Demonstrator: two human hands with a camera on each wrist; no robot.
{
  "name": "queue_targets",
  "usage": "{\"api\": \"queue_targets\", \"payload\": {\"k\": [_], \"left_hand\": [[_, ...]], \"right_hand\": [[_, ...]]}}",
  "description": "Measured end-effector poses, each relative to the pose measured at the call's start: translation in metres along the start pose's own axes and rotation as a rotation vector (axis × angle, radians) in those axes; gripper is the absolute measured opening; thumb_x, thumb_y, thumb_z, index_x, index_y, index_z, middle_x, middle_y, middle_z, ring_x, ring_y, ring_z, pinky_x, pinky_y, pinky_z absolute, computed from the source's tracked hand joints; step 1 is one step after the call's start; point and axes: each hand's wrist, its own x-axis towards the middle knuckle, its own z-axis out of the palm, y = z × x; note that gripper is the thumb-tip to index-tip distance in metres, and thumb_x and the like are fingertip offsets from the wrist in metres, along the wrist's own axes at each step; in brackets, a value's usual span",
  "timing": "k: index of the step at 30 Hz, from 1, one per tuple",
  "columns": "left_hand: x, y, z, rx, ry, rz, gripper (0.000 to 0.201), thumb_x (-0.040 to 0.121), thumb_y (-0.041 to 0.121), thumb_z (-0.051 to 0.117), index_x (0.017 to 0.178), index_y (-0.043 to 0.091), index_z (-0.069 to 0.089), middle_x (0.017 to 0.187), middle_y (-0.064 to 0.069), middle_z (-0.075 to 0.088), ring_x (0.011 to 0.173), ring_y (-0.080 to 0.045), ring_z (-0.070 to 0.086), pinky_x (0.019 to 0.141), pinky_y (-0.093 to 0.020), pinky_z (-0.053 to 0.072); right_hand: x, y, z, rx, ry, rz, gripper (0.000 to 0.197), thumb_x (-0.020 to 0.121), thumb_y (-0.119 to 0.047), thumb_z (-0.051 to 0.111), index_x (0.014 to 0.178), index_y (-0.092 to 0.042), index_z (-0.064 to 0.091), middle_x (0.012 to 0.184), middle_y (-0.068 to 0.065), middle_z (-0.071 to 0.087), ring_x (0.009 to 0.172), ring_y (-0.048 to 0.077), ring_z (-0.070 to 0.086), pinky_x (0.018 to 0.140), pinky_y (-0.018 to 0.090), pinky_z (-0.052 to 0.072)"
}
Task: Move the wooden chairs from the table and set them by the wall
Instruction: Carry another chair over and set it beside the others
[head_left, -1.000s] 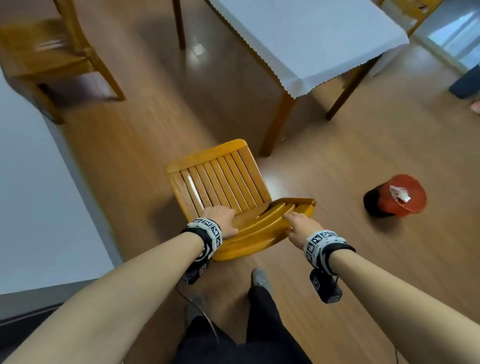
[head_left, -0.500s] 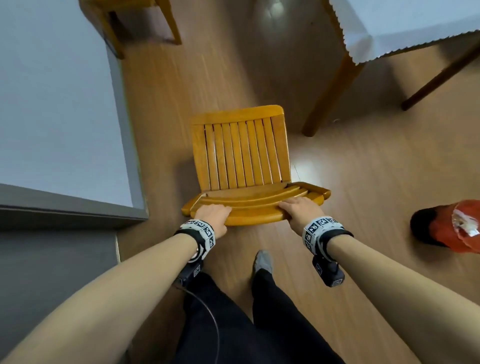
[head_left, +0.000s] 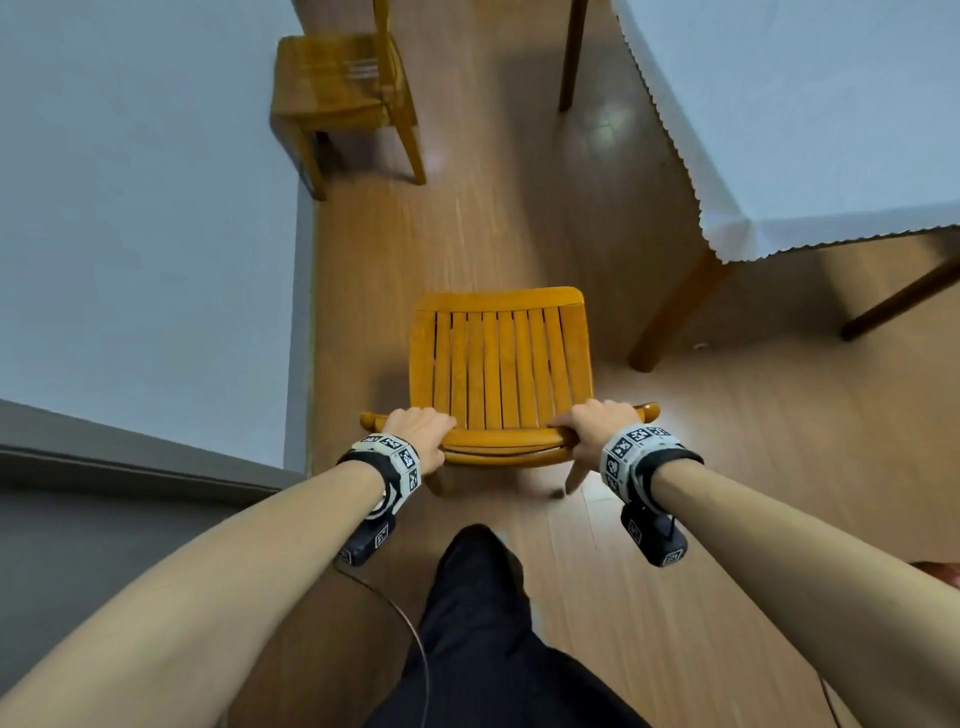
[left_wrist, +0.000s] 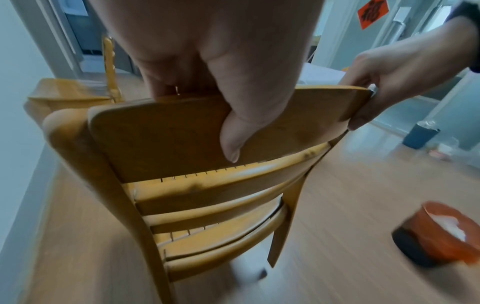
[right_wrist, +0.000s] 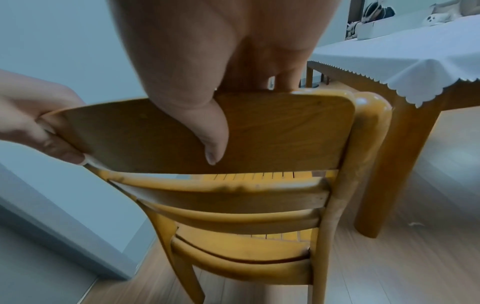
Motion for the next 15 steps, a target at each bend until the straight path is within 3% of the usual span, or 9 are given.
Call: {"api": "queue_targets", "payload": {"k": [5, 10, 15], "left_hand": [[0.052, 0.003, -0.043, -0.021, -0.004, -0.035, 0.014, 0.091, 0.016, 0.057, 0.103, 0.021, 0.062, 0.103, -0.003, 0.064, 0.095, -0.026, 0.061, 0.08, -0.038, 0.049], [0.111, -0.001, -0.088, -0.096, 0.019, -0.059, 0.021, 0.092, 0.017, 0.056, 0.112, 0.02, 0.063, 0.109, -0.004, 0.065, 0.101, -0.027, 0.06, 0.083, -0.039, 0.048], [0.159, -0.011, -0.136, -0.114, 0.026, -0.078, 0.03, 0.094, 0.019, 0.056, 0.123, 0.019, 0.061, 0.116, -0.005, 0.064, 0.107, -0.027, 0.059, 0.088, -0.04, 0.048]], "right_hand": [[0.048, 0.037, -0.053, -0.018, -0.028, 0.011, 0.025, 0.089, -0.025, 0.062, 0.109, -0.039, 0.067, 0.093, -0.006, 0.063, 0.089, 0.022, 0.062, 0.079, 0.039, 0.054], [0.103, 0.08, -0.111, -0.037, -0.06, 0.046, 0.047, 0.094, -0.019, 0.061, 0.134, -0.042, 0.057, 0.112, -0.001, 0.062, 0.101, 0.022, 0.063, 0.084, 0.037, 0.055], [0.152, 0.112, -0.172, -0.081, -0.057, 0.029, 0.042, 0.094, -0.017, 0.06, 0.128, -0.042, 0.062, 0.11, -0.002, 0.062, 0.103, 0.024, 0.063, 0.084, 0.038, 0.054]]}}
